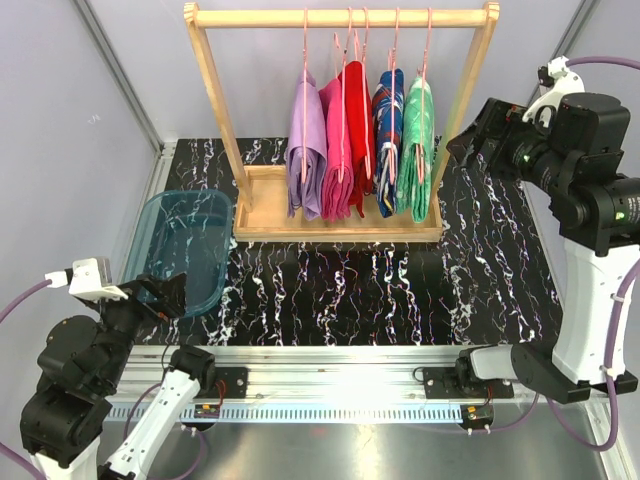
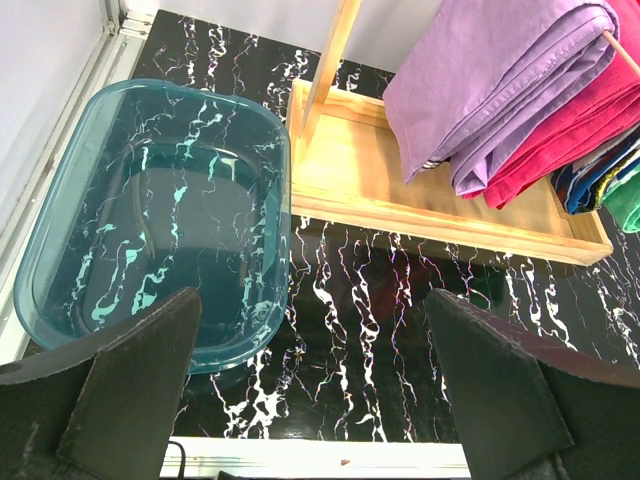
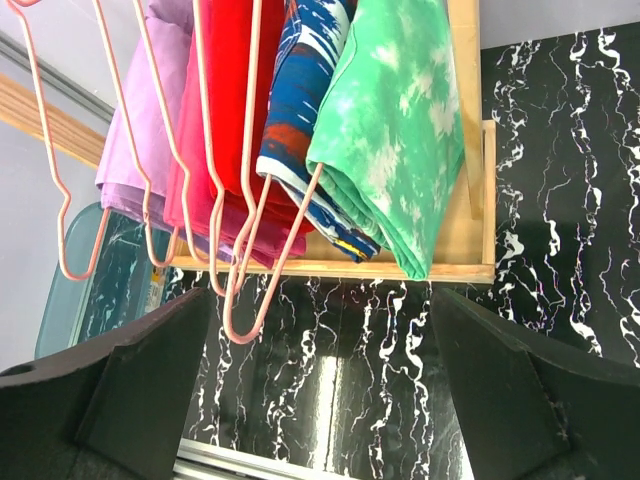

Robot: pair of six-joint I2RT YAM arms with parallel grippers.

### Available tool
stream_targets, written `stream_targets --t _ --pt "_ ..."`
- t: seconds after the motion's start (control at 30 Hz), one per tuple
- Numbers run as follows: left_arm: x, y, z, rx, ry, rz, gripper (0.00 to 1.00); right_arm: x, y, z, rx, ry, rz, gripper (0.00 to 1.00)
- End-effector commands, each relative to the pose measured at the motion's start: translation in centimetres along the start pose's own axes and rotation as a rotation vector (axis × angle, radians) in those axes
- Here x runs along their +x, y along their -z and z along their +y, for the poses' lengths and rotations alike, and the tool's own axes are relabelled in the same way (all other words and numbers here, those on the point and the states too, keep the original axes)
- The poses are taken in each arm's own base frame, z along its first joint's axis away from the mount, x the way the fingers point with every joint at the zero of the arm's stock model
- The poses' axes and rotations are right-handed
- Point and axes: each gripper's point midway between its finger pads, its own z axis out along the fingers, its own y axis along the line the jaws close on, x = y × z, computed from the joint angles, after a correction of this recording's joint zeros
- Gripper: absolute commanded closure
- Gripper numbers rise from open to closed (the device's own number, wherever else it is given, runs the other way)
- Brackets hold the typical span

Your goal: Remove the trousers from the hanger

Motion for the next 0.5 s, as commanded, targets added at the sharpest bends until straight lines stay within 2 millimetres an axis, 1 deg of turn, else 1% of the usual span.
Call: stream_targets --t 0.0,0.33,0.47 --pt "-1.22 -0.17 -0.67 0.021 -0.001 -0.022 0.01 -0.84 2.07 0.45 -0.001 0.008 -0.044 0.01" --pt "-1.68 -0.05 -0.39 0.004 -0.013 -0.032 0.01 -0.46 3.0 0.16 0.003 0.065 -0.06 0.01" --pt "-1.95 0.14 -0.32 0.002 -0.017 -0.041 0.01 -0.14 2.78 0.09 0.002 0.076 -0.049 0.01"
